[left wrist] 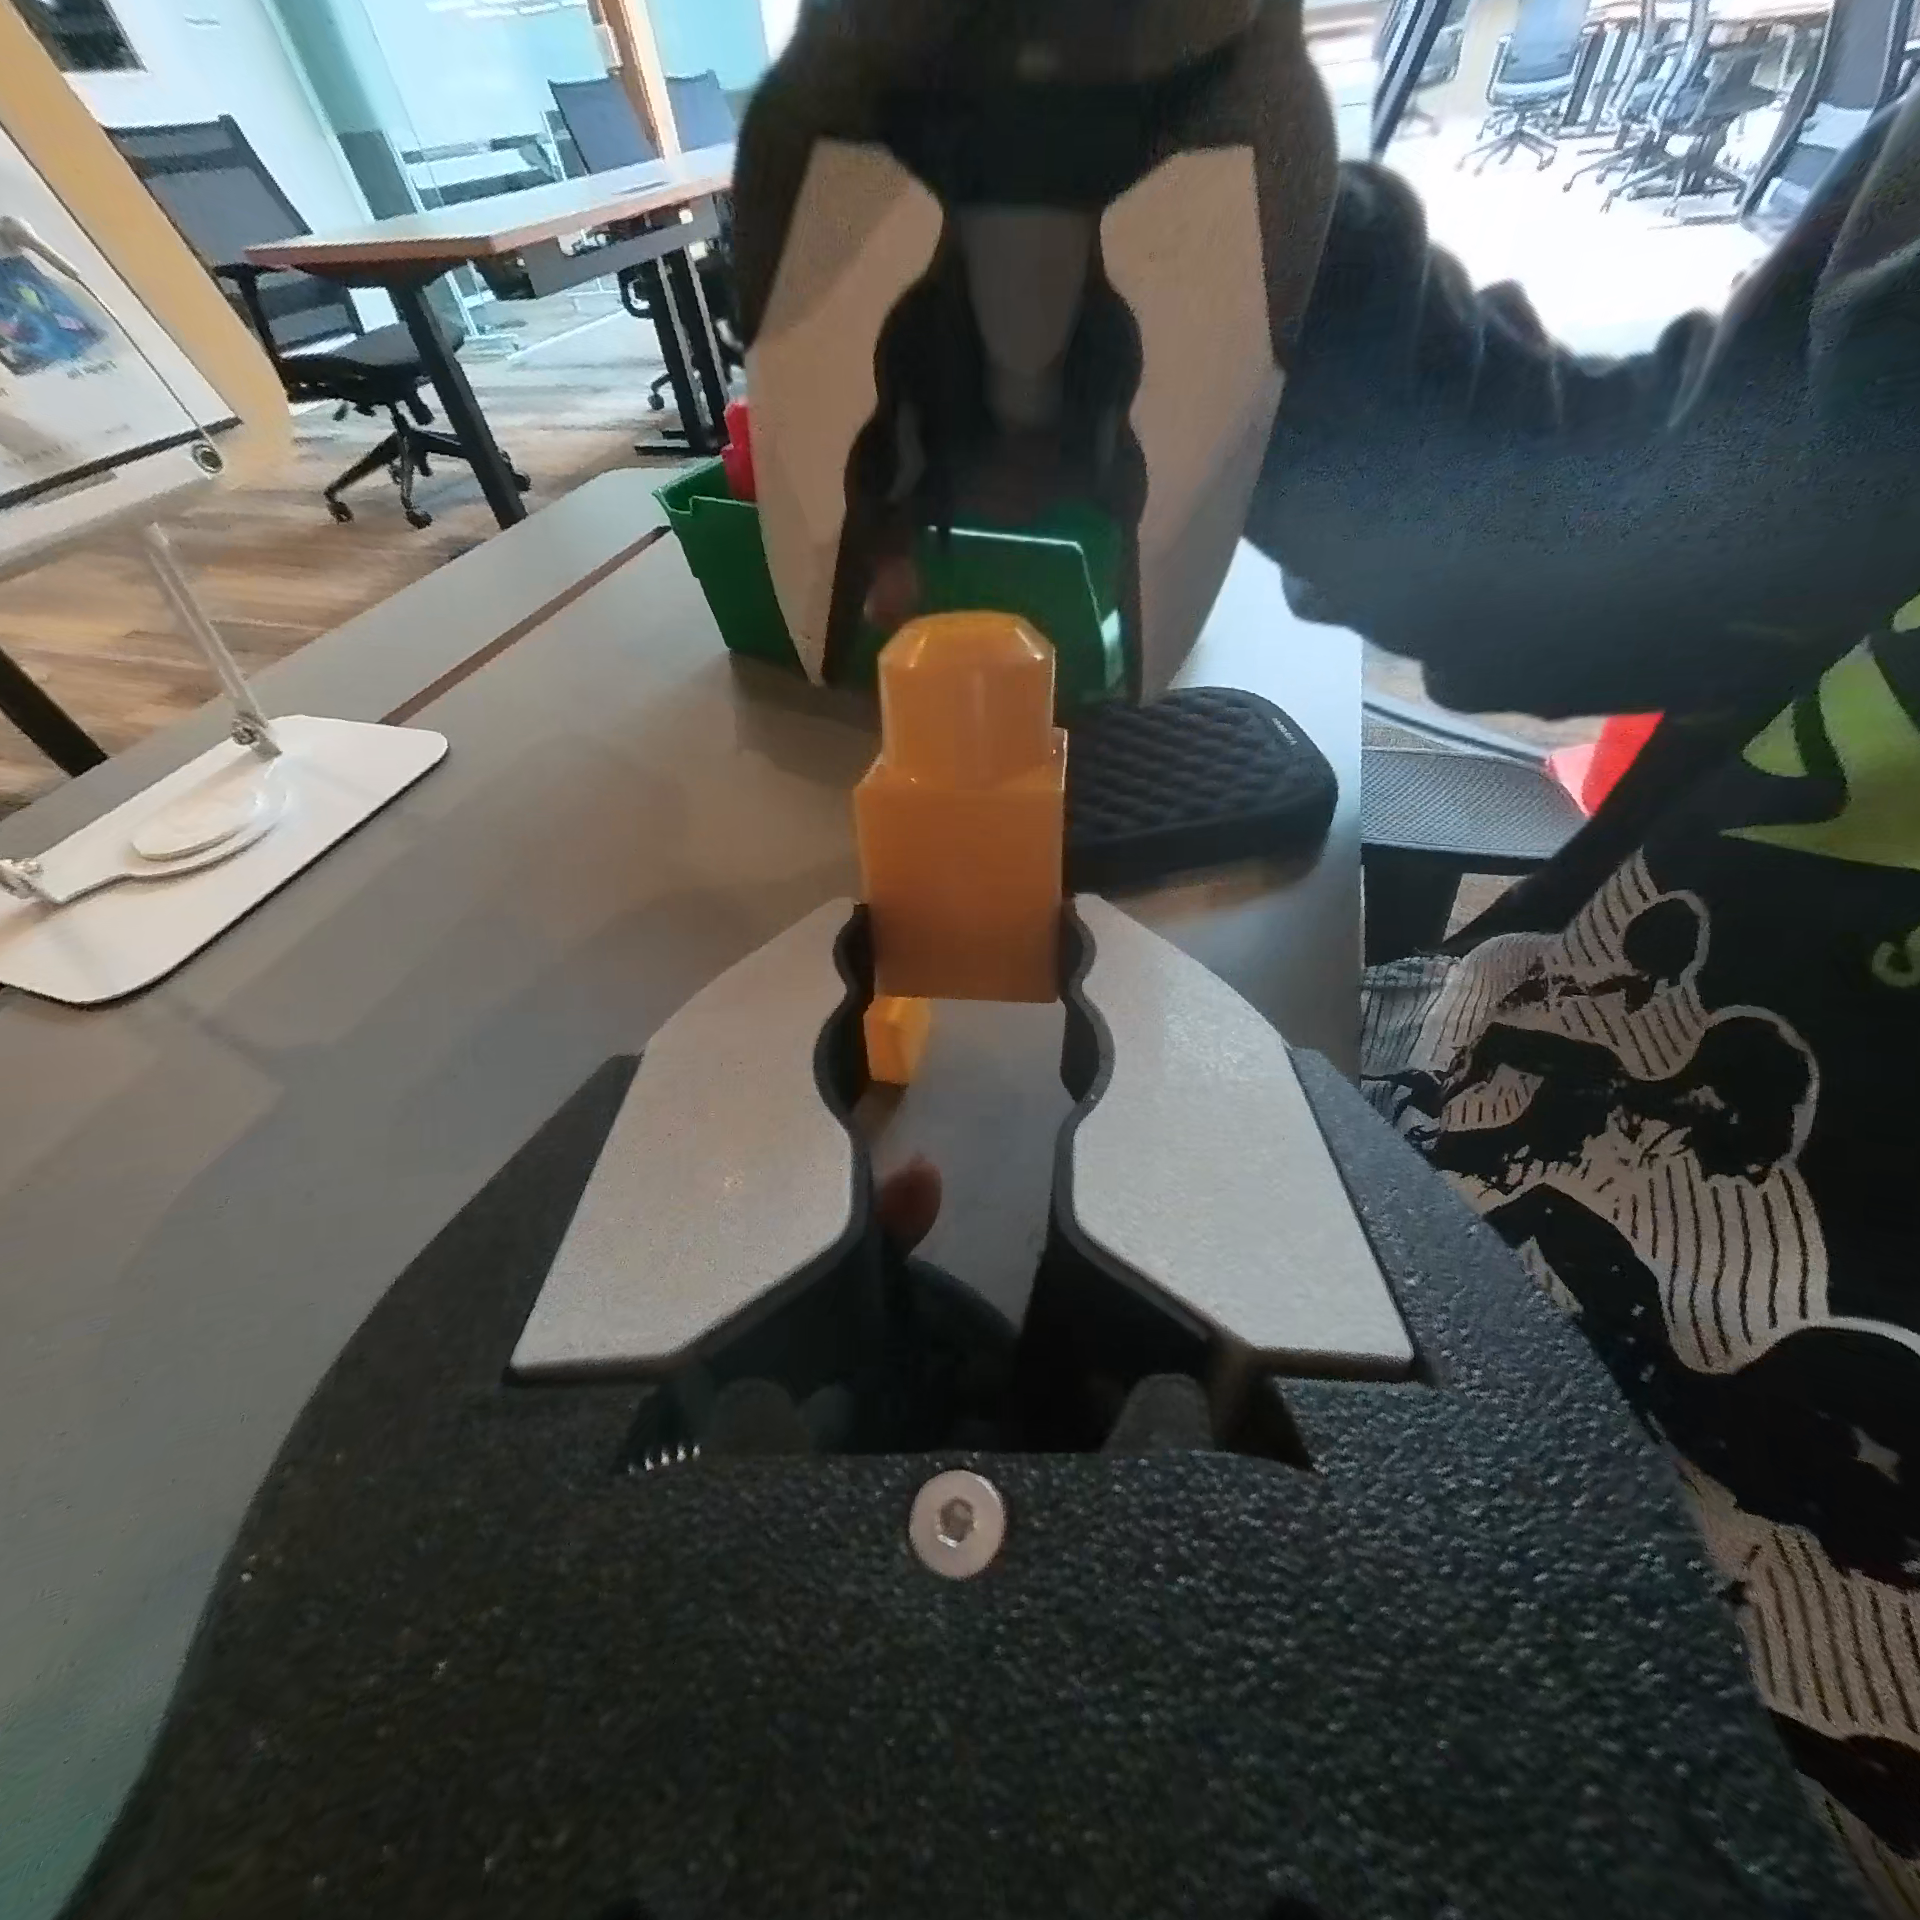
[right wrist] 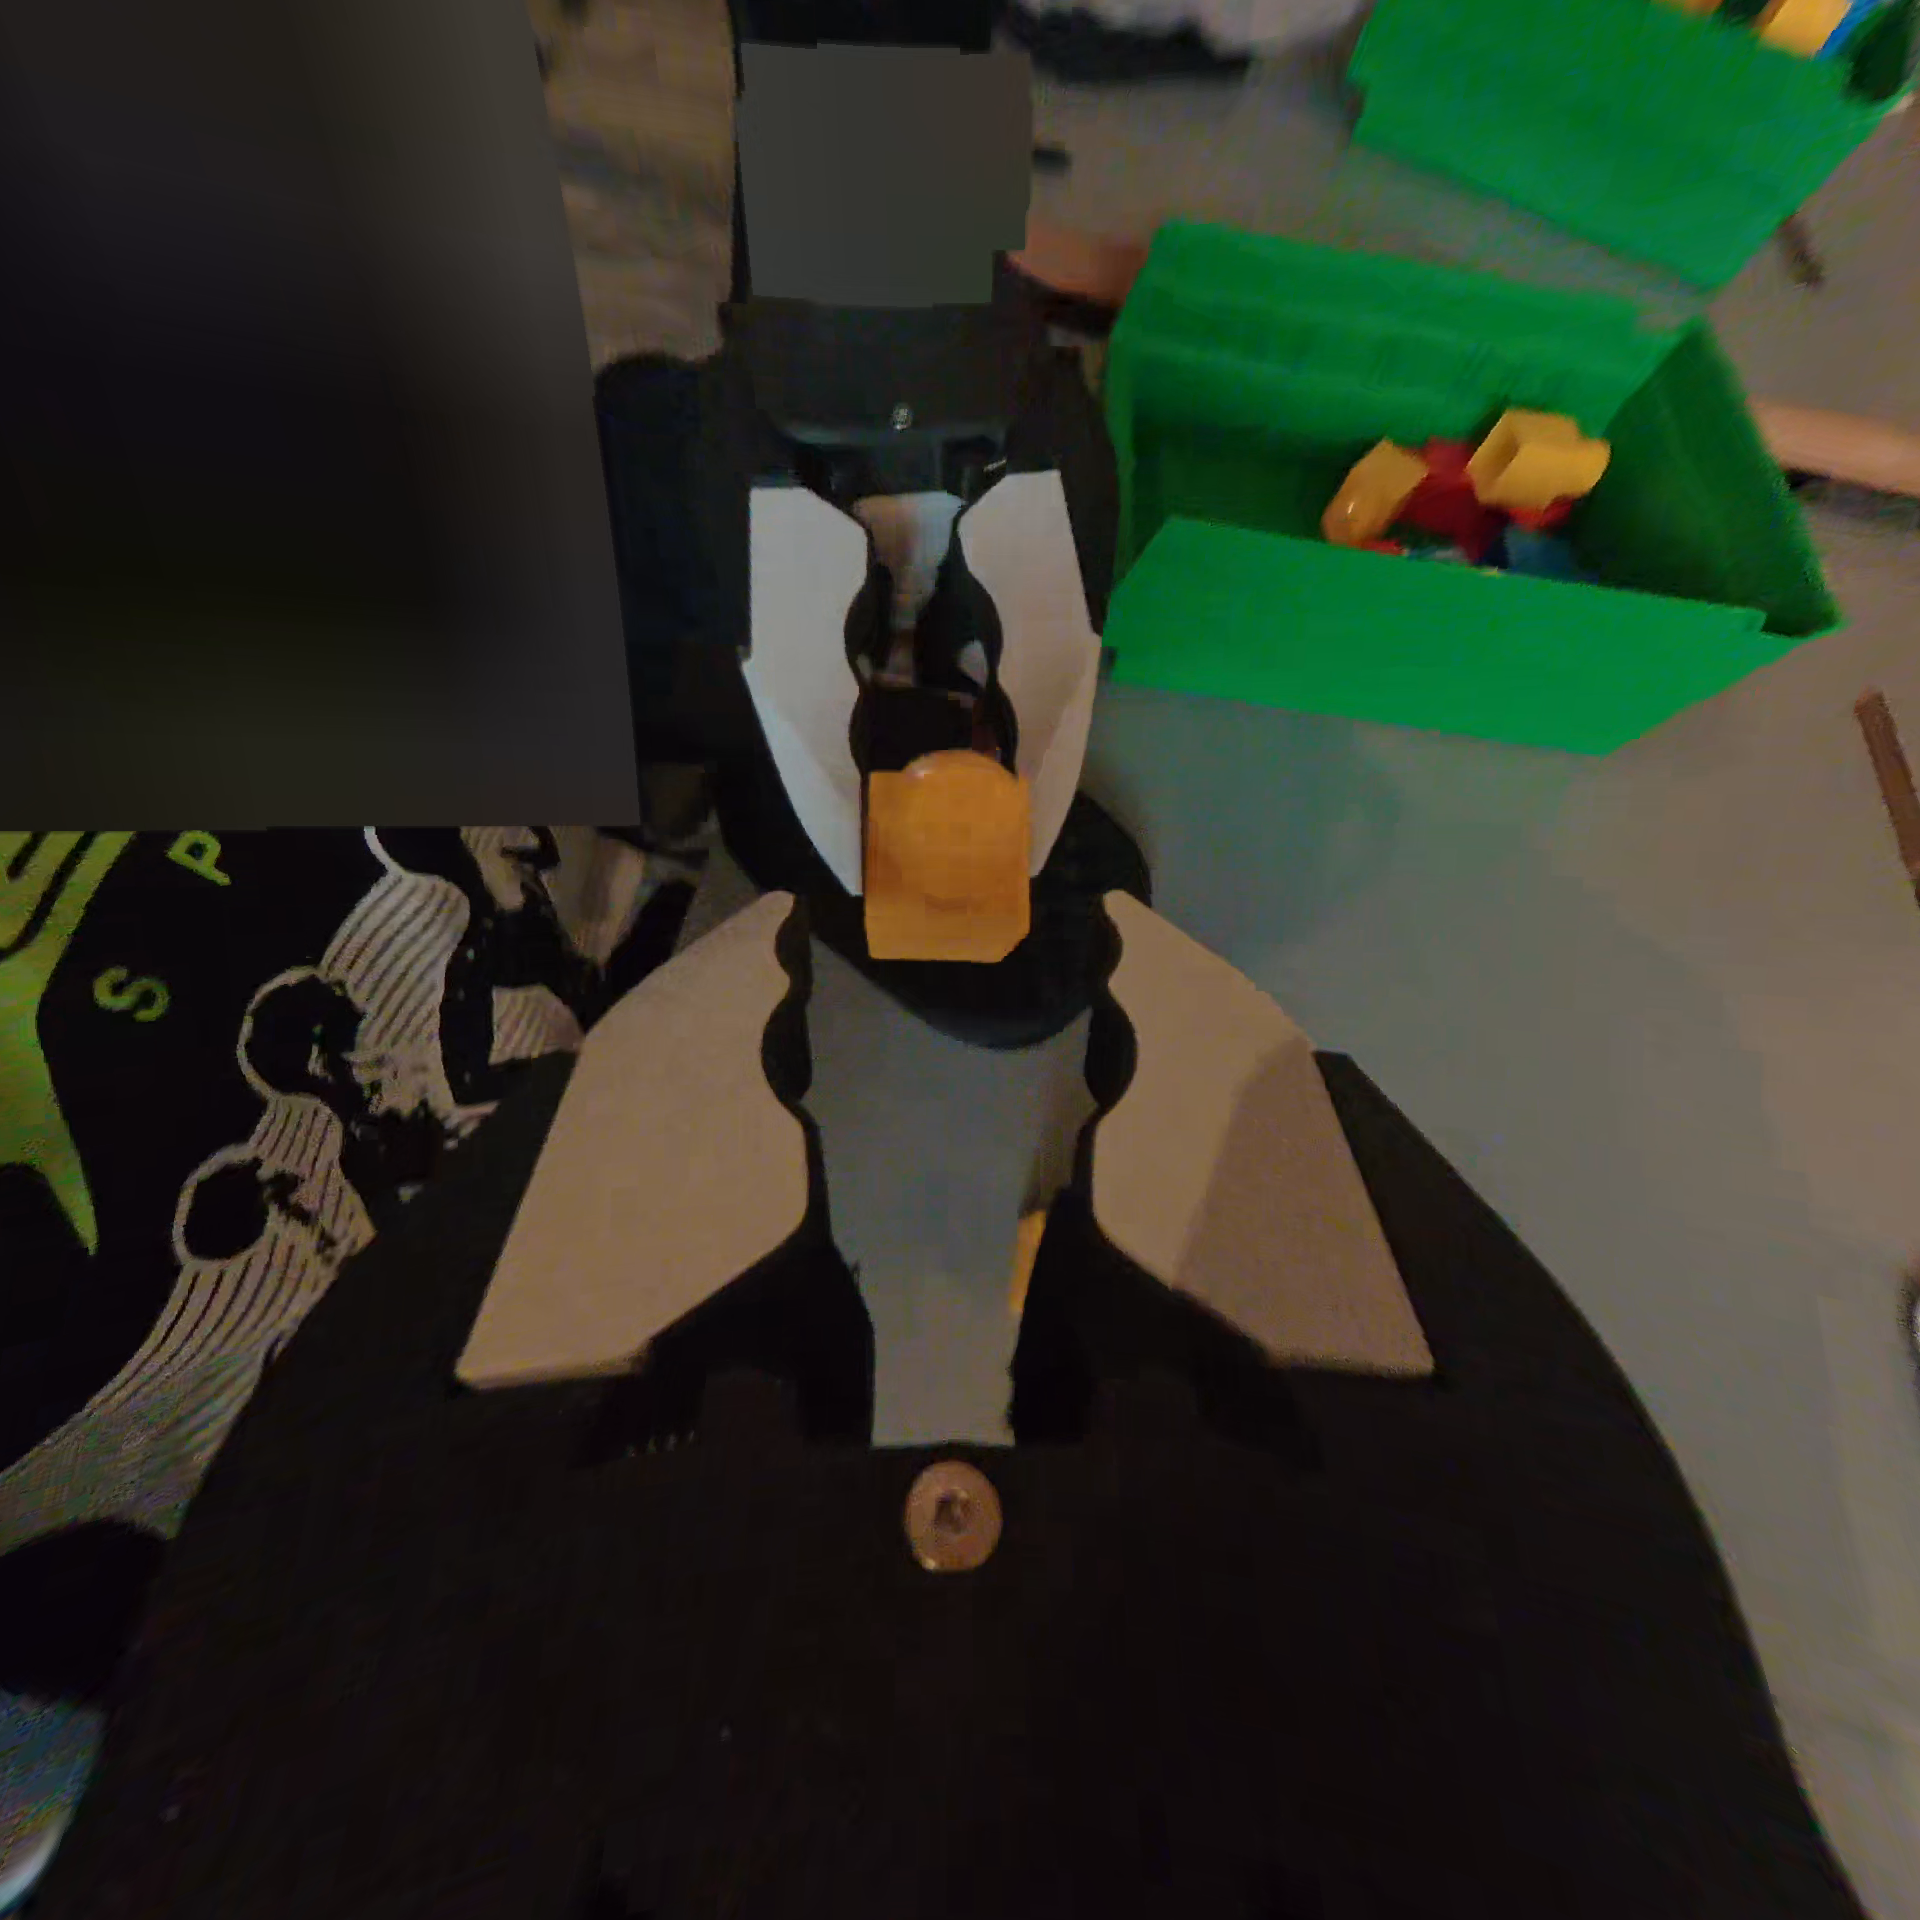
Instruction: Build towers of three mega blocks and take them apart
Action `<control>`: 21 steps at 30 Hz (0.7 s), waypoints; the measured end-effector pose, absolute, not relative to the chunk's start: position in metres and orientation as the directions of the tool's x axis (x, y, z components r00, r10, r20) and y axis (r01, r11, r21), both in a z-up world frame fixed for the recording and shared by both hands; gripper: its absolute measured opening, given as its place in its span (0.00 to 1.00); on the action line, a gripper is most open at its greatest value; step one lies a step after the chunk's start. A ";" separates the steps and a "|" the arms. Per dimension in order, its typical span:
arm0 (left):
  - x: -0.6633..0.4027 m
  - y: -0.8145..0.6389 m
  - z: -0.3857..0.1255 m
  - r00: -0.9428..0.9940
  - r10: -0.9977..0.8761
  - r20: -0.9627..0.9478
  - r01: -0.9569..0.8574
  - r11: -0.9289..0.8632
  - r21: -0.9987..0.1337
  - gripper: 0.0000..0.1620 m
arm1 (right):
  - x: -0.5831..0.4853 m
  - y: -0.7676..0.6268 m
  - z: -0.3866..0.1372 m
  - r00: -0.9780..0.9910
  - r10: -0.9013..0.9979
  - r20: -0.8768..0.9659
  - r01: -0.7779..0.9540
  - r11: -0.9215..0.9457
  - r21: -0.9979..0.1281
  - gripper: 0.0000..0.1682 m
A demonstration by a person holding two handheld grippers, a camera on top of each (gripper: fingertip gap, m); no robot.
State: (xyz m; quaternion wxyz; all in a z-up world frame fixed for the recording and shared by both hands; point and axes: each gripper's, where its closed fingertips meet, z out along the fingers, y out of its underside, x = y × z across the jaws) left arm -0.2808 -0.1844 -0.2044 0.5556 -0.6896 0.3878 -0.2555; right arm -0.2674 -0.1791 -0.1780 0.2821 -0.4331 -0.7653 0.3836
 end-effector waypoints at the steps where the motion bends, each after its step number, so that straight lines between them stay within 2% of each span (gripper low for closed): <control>1: -0.279 -0.184 -0.205 0.565 -0.821 -0.078 -0.253 -0.083 -0.964 0.21 | -0.268 -0.181 -0.177 -0.477 0.872 0.110 0.476 0.361 -0.802 0.29; 8: -0.273 -0.183 -0.207 0.541 -0.837 -0.081 -0.266 -0.079 -0.961 0.21 | -0.275 -0.188 -0.186 -0.545 0.826 0.144 0.589 0.500 -0.635 0.25; 10: -0.271 -0.182 -0.208 0.533 -0.842 -0.085 -0.268 -0.073 -0.961 0.21 | -0.277 -0.187 -0.189 -0.550 0.819 0.165 0.593 0.522 -0.612 0.20; 15: -0.273 -0.176 -0.208 0.539 -0.839 -0.076 -0.232 -0.061 -0.971 0.21 | -0.278 -0.179 -0.189 -0.533 0.827 0.180 0.596 0.518 -0.614 0.19; 21: -0.283 -0.163 -0.228 0.516 -0.853 -0.084 -0.229 -0.042 -0.973 0.36 | -0.264 -0.143 -0.199 -0.472 0.853 0.224 0.665 0.511 -0.545 0.19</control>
